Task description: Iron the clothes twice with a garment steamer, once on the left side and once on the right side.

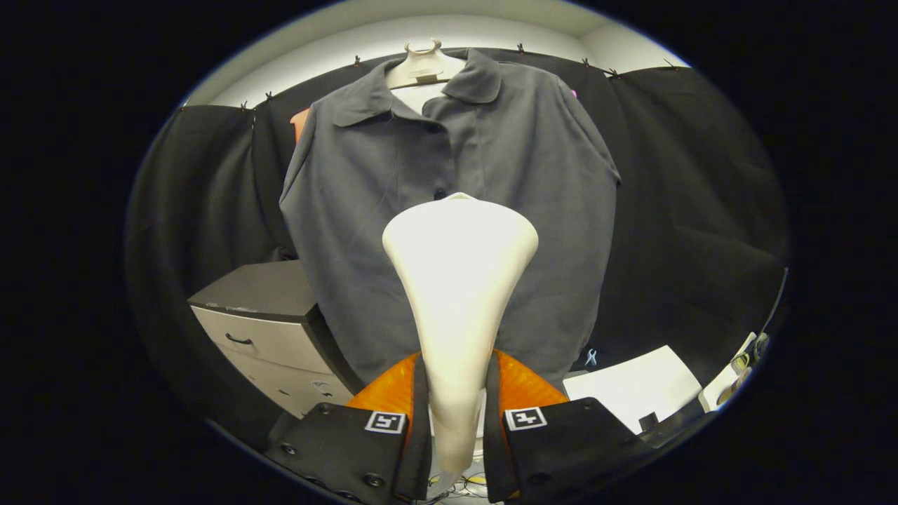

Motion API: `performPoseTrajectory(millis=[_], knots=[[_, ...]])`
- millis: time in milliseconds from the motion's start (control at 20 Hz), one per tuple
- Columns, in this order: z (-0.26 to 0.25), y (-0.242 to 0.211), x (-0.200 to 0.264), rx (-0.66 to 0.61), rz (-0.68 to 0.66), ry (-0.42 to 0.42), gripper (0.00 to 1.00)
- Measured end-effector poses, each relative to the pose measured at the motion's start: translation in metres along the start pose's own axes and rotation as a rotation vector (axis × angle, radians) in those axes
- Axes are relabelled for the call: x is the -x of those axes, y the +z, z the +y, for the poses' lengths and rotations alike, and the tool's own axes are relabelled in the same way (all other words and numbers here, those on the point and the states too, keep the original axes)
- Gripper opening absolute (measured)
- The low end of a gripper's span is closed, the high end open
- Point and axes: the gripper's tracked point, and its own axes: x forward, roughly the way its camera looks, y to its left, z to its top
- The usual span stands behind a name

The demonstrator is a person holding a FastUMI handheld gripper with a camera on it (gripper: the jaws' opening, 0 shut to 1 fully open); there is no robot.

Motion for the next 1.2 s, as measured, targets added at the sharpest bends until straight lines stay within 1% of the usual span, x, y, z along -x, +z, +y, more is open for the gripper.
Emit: performPoseTrajectory(millis=[600,750,1000,1200], knots=[[-0.04,0.125,-0.007,0.044,-0.201,-0.076,0.38],[-0.049,0.15,-0.013,0.052,-0.237,-0.098,0.38],[-0.06,0.175,-0.033,0.065,-0.259,-0.12,0.38],[-0.068,0.174,-0.052,0.059,-0.238,-0.128,0.38]])
